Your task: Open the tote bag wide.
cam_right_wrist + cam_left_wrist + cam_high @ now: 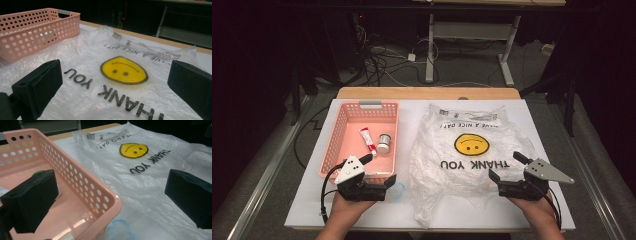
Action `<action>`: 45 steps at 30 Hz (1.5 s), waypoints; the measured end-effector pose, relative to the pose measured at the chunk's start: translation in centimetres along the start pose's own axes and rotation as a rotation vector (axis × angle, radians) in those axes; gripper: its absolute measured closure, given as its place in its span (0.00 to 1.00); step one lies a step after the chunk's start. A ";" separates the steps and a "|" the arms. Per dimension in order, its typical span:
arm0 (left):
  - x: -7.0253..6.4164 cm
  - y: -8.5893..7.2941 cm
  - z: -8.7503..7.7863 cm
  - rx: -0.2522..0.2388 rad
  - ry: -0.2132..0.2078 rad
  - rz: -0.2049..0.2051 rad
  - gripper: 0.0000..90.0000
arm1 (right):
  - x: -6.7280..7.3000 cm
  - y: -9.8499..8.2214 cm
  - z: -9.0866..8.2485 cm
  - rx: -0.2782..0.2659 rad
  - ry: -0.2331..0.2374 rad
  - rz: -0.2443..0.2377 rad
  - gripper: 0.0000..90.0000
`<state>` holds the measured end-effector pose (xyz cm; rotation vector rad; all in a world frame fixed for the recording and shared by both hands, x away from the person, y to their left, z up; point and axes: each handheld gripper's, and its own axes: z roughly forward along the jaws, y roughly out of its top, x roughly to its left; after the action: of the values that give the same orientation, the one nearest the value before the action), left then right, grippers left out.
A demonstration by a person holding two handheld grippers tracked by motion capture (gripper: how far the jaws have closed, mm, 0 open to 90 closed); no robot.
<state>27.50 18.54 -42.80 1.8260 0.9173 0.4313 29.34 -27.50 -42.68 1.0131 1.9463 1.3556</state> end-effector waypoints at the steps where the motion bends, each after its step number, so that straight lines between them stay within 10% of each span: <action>1: 0.0 0.0 0.0 0.003 0.006 0.005 0.00 | 0.0 0.0 0.0 -0.001 0.001 0.001 0.00; 23: 0.3 -0.1 0.1 0.034 0.035 0.017 0.00 | -1.0 0.2 -0.4 0.018 -0.039 0.003 0.01; 32: 0.7 -0.1 0.5 0.103 0.014 0.016 0.00 | -4.9 -1.1 -1.4 0.108 -0.144 0.061 0.01; 45: 0.7 -0.7 -0.5 0.064 0.010 -0.009 0.00 | -8.9 -4.2 -2.6 0.236 -0.228 0.204 0.14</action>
<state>27.36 19.49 -43.34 1.8786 0.9552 0.4097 31.14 -37.09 -45.58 1.4458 1.9004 1.0726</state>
